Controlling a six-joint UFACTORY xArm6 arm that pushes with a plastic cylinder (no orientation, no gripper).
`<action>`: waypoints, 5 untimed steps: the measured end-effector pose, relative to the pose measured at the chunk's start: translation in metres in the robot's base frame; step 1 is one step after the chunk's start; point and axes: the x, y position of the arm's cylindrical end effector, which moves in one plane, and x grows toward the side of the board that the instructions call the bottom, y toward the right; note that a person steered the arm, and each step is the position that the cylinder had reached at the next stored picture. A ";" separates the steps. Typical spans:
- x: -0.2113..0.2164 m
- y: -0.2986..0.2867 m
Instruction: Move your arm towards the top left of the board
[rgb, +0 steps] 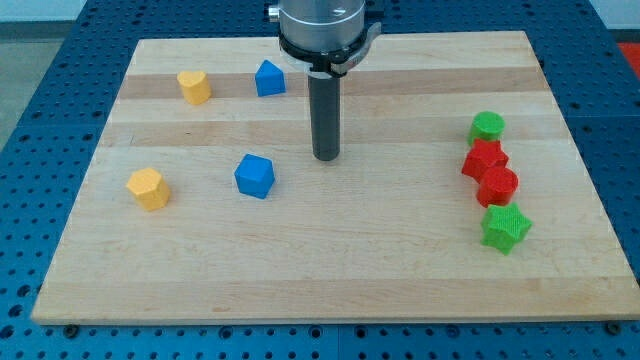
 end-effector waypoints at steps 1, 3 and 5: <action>-0.010 -0.013; -0.024 -0.026; -0.049 -0.045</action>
